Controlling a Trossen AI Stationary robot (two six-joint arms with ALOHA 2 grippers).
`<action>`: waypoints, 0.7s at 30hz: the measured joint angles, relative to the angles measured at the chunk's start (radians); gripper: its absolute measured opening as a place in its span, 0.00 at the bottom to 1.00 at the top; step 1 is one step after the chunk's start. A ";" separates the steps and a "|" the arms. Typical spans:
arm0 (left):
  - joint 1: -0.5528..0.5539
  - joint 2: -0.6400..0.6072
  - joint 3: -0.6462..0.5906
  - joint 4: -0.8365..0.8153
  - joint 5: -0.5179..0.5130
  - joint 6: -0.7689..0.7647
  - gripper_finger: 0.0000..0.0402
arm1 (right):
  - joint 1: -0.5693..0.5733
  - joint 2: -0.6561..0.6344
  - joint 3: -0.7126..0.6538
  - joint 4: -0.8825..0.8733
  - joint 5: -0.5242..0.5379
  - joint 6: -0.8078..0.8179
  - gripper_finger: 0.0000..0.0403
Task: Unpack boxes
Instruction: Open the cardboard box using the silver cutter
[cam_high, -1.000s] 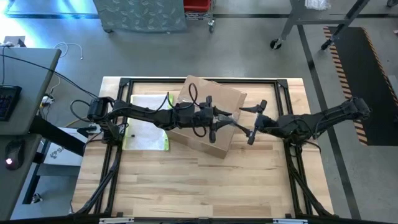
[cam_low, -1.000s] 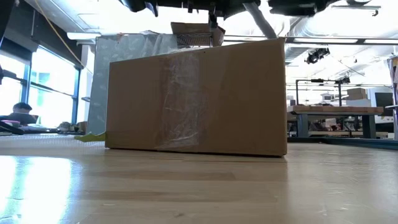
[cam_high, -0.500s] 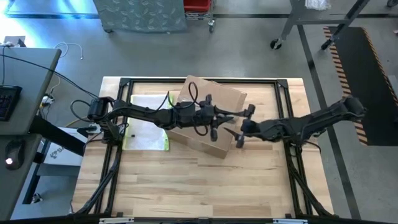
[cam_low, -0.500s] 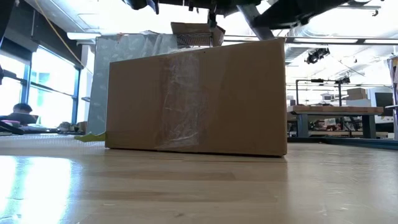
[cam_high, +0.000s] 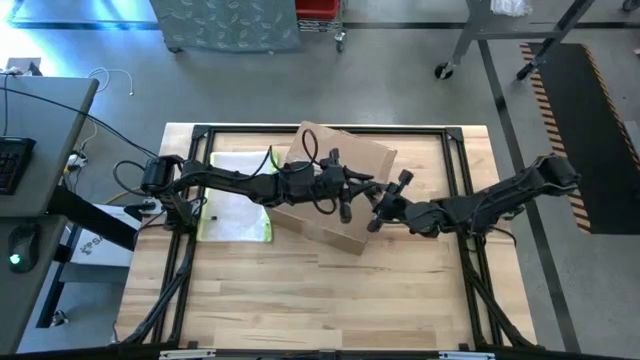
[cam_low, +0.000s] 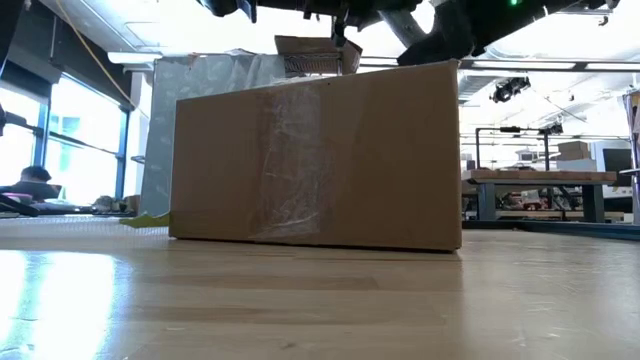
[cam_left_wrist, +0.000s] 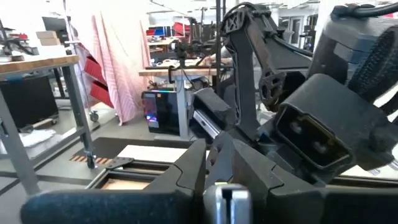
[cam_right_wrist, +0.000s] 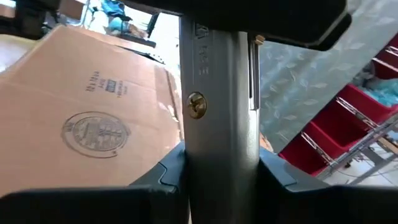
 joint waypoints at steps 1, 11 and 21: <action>-0.001 0.000 0.000 0.000 -0.005 -0.002 0.12 | 0.003 0.000 0.000 0.000 -0.004 0.001 0.22; 0.002 -0.169 -0.003 -0.252 -0.001 0.068 0.38 | -0.009 -0.078 0.000 -0.199 -0.046 0.216 0.13; 0.004 -0.331 -0.051 -0.512 -0.072 0.094 0.46 | -0.010 -0.262 -0.002 -0.288 -0.251 0.234 0.12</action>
